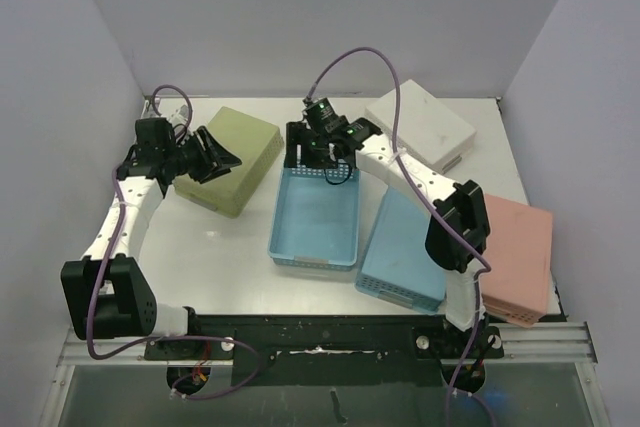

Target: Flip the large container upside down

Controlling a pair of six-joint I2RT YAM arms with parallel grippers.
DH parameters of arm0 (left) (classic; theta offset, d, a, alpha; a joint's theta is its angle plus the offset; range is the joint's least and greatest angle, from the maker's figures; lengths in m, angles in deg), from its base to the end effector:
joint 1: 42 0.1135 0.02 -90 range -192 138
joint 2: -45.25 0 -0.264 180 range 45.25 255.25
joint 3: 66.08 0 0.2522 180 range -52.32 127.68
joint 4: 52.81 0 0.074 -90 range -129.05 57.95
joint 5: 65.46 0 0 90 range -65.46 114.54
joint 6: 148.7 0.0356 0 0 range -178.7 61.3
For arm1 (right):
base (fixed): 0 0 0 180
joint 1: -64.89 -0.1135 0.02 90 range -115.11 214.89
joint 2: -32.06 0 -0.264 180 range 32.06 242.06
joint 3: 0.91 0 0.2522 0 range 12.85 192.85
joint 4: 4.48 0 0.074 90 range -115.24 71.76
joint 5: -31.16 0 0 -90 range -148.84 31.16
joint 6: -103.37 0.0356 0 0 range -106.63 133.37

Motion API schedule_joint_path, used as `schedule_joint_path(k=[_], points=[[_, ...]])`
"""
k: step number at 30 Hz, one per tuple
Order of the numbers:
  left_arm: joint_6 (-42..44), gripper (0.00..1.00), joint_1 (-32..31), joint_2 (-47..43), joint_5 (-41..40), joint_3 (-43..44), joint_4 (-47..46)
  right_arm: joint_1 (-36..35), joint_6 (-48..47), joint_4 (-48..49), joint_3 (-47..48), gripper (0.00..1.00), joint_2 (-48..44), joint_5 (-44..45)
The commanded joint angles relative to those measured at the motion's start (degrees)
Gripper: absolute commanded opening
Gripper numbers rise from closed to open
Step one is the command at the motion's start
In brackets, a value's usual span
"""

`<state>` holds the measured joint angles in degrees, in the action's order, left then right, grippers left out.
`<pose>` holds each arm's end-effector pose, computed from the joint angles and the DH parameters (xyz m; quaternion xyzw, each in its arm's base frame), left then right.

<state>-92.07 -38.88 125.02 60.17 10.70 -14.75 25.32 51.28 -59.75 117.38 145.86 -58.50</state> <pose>0.3033 -0.0042 0.2925 -0.1509 0.8626 -0.3717 0.3081 0.3449 0.2848 0.2899 -0.0126 0.9419 0.2078 0.2635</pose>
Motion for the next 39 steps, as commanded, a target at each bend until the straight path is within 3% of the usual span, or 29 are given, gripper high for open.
schedule_joint_path(k=[1,10,13,18,24,26,33,39], points=[[2.36,0.45,0.23,-2.99,-0.73,3.87,1.91,-1.11,4.01,3.33,4.33,0.72,3.97,-1.69],[3.74,0.45,0.4,-3.1,-1.7,5.01,3.65,-4.53,10.34,0.43,10.63,0.75,11.7,0.97],[3.7,0.45,0.49,-3.17,-1.8,4.75,3.57,-5.26,10.8,1.18,10.69,0.7,13.88,-0.04],[3.61,0.45,0.62,-3.64,-1.8,3.84,3.4,-5.84,10.61,2.72,13.36,0.47,15.46,-1.87],[3.66,0.45,0.96,-3.98,-1.71,4.11,3.75,-6.34,10.3,3.55,16.25,0.06,16.65,-5.62],[3.48,0.45,1.14,-4.28,-1.63,4.98,4.26,-6.4,10.0,4.1,17.25,0.0,16.24,-7.78],[-4.2,0.45,1.19,-6.46,0.85,12.65,-0.34,-6.16,11.82,16.85,18.26,0.0,10.96,-23.67],[-7.39,0.45,1.2,-7.61,0.94,21.34,-0.45,-5.13,26.69,42.84,8.44,0.0,8.46,-39.73]])
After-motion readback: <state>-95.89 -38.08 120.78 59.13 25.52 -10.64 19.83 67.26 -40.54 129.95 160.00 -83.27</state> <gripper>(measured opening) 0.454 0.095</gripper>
